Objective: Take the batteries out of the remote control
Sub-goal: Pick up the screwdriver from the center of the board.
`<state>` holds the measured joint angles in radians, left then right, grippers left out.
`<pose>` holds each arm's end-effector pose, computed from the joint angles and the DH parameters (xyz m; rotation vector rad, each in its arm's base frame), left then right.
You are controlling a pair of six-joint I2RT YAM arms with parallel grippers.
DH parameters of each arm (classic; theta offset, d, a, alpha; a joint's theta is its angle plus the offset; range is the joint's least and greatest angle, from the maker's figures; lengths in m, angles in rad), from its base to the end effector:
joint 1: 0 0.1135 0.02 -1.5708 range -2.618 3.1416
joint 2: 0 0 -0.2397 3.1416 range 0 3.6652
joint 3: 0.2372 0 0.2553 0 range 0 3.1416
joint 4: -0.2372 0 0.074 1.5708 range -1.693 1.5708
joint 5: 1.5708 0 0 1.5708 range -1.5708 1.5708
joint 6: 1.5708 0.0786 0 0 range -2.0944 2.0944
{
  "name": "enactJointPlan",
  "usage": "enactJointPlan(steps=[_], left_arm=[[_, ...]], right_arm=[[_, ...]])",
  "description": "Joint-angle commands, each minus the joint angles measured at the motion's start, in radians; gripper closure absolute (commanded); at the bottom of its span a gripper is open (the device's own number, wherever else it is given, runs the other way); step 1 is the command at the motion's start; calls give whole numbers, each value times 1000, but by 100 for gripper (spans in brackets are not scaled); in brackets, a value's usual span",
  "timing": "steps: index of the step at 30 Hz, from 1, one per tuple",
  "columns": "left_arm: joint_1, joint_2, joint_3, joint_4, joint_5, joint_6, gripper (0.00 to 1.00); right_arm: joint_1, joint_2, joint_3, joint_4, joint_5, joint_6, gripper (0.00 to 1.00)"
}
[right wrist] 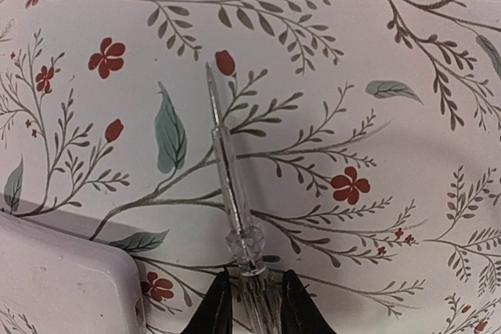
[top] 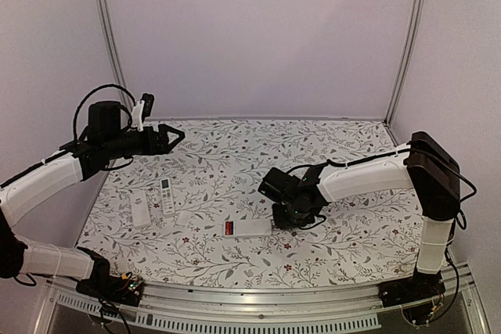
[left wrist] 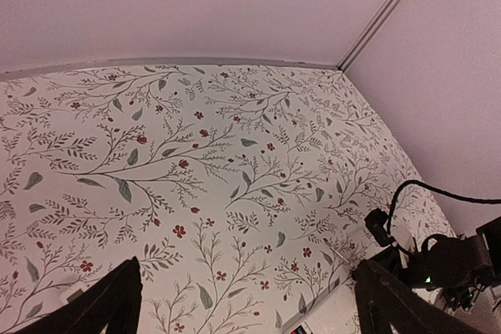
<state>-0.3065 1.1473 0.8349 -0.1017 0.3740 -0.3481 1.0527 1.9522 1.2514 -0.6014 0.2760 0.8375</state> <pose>0.2877 -0.1212 0.2536 0.2081 2.0313 -0.7884 0.2055 0.3172 0.0776 -0.2450 2.7510 0.0778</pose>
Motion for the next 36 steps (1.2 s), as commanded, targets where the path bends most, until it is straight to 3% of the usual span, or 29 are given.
enactJointPlan(steps=[1, 11, 19, 27, 36], left_arm=[[3, 2, -6, -9, 17, -2, 5], [1, -23, -17, 23, 74, 11, 5], [-18, -15, -27, 84, 255, 27, 6], [-102, 15, -25, 137, 397, 65, 6], [-197, 83, -12, 140, 504, 76, 6]], right_arm=[[-3, 21, -13, 15, -17, -21, 81], [-34, -7, -88, 136, -92, -31, 96], [-49, -181, -175, 294, -132, -147, 100], [-93, -409, -336, 633, -510, -284, 100], [-95, -410, -252, 714, -799, -343, 100]])
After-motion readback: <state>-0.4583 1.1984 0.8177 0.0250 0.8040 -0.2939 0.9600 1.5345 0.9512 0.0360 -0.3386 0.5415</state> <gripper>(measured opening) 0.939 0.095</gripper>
